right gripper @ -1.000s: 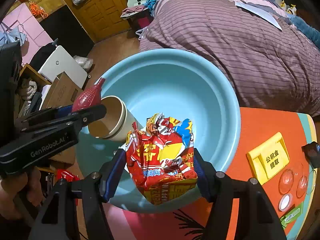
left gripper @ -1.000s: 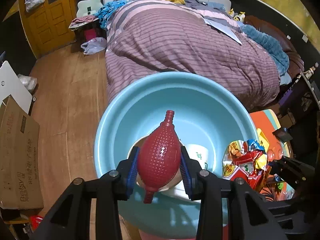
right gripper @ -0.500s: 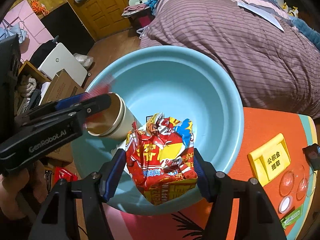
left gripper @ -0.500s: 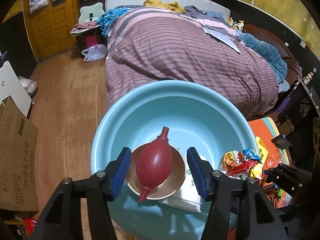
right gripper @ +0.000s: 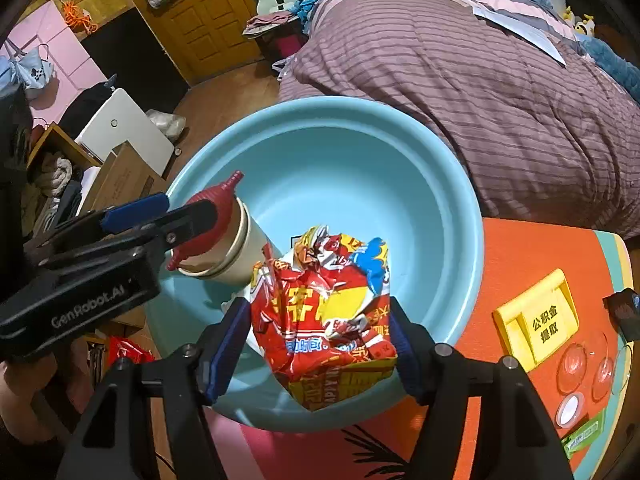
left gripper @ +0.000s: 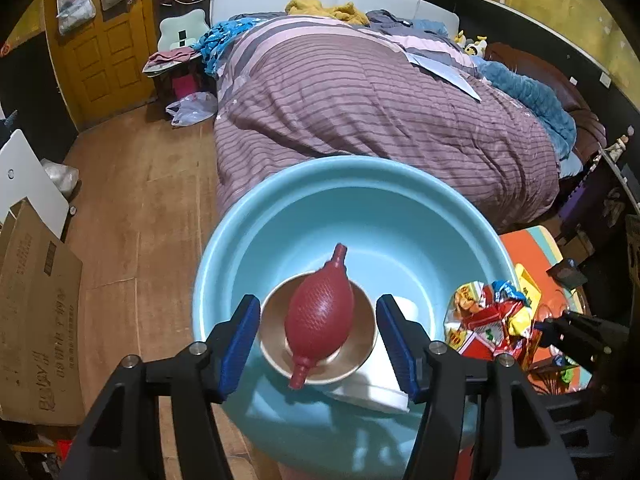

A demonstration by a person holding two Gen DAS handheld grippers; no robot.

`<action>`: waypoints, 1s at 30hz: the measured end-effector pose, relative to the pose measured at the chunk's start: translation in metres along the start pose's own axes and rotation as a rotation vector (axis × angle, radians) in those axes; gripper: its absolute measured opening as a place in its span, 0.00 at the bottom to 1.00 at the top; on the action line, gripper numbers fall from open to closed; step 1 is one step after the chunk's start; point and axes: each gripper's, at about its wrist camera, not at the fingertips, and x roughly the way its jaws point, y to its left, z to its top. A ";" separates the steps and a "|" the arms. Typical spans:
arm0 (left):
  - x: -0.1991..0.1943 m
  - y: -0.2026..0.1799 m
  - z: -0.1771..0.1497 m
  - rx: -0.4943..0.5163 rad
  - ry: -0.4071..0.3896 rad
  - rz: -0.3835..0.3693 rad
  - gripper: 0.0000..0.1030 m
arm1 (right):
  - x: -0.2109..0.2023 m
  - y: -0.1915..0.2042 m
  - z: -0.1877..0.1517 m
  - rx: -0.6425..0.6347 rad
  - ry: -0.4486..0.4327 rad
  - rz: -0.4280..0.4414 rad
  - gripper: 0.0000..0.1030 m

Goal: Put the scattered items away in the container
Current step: 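Open left tool to drop bulb into beige cup while right tool releases snack bag, then withdraw both tools from the basin toward the black pouch and clear zip bag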

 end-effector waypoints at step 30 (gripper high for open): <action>-0.015 -0.029 -0.015 0.028 0.012 -0.041 0.88 | -0.019 -0.018 -0.018 0.102 -0.064 -0.048 0.78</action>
